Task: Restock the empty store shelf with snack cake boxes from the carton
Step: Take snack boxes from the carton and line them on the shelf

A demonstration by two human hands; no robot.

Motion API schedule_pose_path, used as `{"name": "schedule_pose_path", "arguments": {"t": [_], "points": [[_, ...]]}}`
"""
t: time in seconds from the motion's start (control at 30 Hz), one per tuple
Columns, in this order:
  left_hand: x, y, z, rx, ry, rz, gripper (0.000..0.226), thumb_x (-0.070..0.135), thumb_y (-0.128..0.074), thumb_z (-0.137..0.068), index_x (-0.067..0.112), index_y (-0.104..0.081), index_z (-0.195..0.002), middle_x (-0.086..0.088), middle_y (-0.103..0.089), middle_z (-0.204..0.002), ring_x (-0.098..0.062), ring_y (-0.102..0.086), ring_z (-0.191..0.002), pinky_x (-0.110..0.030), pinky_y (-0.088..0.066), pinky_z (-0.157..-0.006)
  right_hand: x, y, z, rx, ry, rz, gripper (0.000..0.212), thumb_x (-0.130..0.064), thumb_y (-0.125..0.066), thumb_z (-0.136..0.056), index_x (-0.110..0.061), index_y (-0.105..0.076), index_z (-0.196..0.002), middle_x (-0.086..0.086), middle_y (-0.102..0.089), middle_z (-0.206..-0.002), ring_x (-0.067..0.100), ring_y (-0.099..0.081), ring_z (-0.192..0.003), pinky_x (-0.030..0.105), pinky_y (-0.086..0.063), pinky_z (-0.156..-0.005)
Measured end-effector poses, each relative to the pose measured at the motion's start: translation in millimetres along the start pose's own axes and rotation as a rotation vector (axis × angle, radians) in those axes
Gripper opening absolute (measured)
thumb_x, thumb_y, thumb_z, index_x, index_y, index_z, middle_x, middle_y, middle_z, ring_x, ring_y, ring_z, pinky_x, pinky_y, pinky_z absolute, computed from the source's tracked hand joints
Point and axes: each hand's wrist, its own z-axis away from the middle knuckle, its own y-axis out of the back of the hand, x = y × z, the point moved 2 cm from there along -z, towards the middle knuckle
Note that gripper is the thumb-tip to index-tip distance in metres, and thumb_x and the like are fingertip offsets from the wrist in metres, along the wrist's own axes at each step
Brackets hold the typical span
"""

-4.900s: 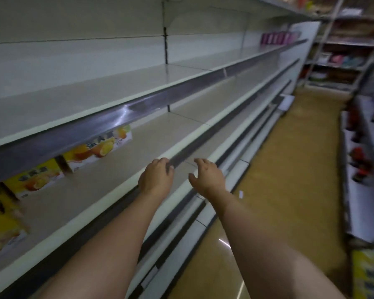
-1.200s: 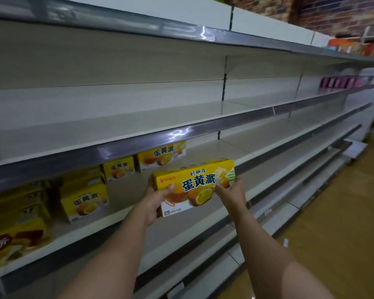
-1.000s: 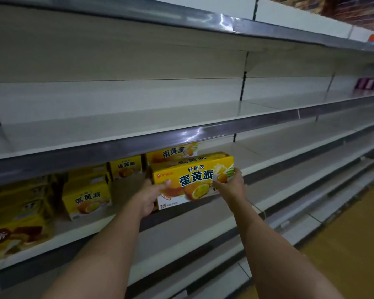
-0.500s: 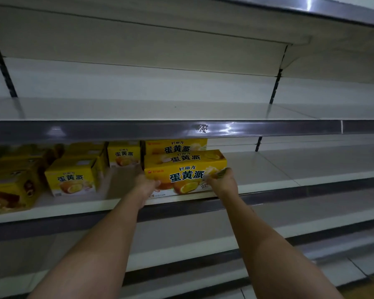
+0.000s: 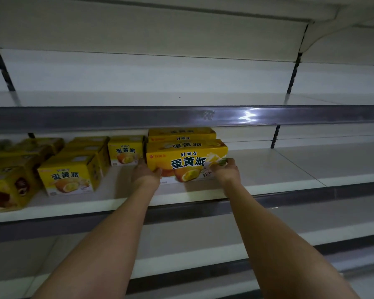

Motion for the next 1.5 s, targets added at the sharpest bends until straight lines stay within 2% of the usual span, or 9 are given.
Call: {"name": "schedule_pose_path", "arguments": {"t": [0.17, 0.33, 0.53, 0.67, 0.83, 1.03, 1.13, 1.23, 1.5], "points": [[11, -8, -4, 0.038, 0.006, 0.012, 0.073, 0.022, -0.066, -0.088, 0.009, -0.024, -0.146, -0.018, -0.054, -0.133, -0.040, -0.052, -0.120, -0.050, -0.046, -0.098, -5, -13, -23, -0.013, 0.002, 0.000, 0.063, -0.035, -0.072, -0.082, -0.006, -0.043, -0.129, 0.015, -0.055, -0.126, 0.033, -0.055, -0.115, 0.032, -0.042, -0.084], [15, -15, -13, 0.053, -0.003, 0.028, 0.063, 0.020, -0.065, -0.087, 0.010, -0.032, -0.140, -0.021, -0.041, -0.137, -0.043, -0.048, -0.119, -0.048, -0.044, -0.098, -10, -22, -39, -0.027, -0.034, -0.068, 0.054, -0.025, -0.069, -0.080, -0.005, -0.049, -0.126, 0.015, -0.058, -0.124, 0.033, -0.055, -0.113, 0.036, -0.045, -0.090], [12, -18, -24, 0.020, -0.022, 0.105, 0.063, 0.023, -0.071, -0.078, 0.021, -0.041, -0.135, -0.016, -0.045, -0.133, -0.039, -0.053, -0.111, -0.049, -0.047, -0.096, 2, -37, -75, -0.074, 0.006, -0.044, 0.093, -0.052, -0.063, -0.046, -0.012, -0.049, -0.129, 0.013, -0.059, -0.125, 0.035, -0.055, -0.115, 0.049, -0.043, -0.101], [11, -15, -25, 0.013, -0.017, 0.107, 0.058, 0.023, -0.068, -0.081, 0.021, -0.043, -0.133, -0.016, -0.049, -0.131, -0.039, -0.054, -0.112, -0.051, -0.047, -0.096, -10, -32, -56, -0.073, -0.015, -0.021, 0.081, -0.037, -0.072, -0.068, -0.008, -0.039, -0.135, 0.015, -0.051, -0.133, 0.037, -0.049, -0.122, 0.050, -0.041, -0.103], [12, -11, -22, 0.008, -0.015, 0.071, 0.053, 0.025, -0.065, -0.086, 0.015, -0.042, -0.133, -0.019, -0.052, -0.130, -0.041, -0.053, -0.114, -0.050, -0.046, -0.097, -12, -27, -52, -0.076, -0.025, 0.104, 0.076, -0.045, -0.069, -0.068, -0.007, -0.048, -0.129, 0.017, -0.056, -0.128, 0.035, -0.055, -0.114, 0.043, -0.046, -0.097], [21, -10, 9, 0.046, 0.080, -0.019, 0.067, 0.019, -0.054, -0.095, 0.010, -0.017, -0.150, -0.018, -0.032, -0.149, -0.038, -0.040, -0.131, -0.045, -0.038, -0.105, -17, -6, -26, -0.121, -0.011, 0.316, 0.062, -0.039, -0.060, -0.089, -0.010, -0.040, -0.139, 0.015, -0.047, -0.138, 0.033, -0.048, -0.124, 0.039, -0.041, -0.099], [26, -11, 24, -0.002, 0.017, -0.229, 0.048, 0.029, -0.047, -0.098, 0.013, -0.036, -0.141, -0.016, -0.046, -0.138, -0.035, -0.051, -0.120, -0.043, -0.045, -0.095, -18, 4, -14, -0.165, 0.012, 0.430, 0.049, -0.034, -0.057, -0.089, -0.013, -0.047, -0.132, 0.013, -0.054, -0.131, 0.032, -0.054, -0.117, 0.036, -0.045, -0.092], [43, -13, 38, -0.082, -0.093, -0.314, 0.029, 0.033, -0.043, -0.099, 0.020, -0.055, -0.123, -0.010, -0.058, -0.123, -0.028, -0.057, -0.109, -0.034, -0.047, -0.084, -17, 17, 1, -0.175, 0.016, 0.456, 0.051, -0.032, -0.054, -0.091, -0.017, -0.043, -0.139, 0.011, -0.053, -0.136, 0.030, -0.052, -0.120, 0.037, -0.045, -0.098], [63, -42, 68, -0.290, -0.357, -0.462, 0.033, 0.035, -0.035, -0.100, 0.020, -0.058, -0.120, -0.009, -0.061, -0.120, -0.027, -0.056, -0.108, -0.033, -0.047, -0.084, -8, 55, 59, 0.009, 0.098, 0.599, 0.055, -0.034, -0.052, -0.094, -0.014, -0.040, -0.144, 0.006, -0.048, -0.144, 0.025, -0.047, -0.128, 0.032, -0.037, -0.106]]}}
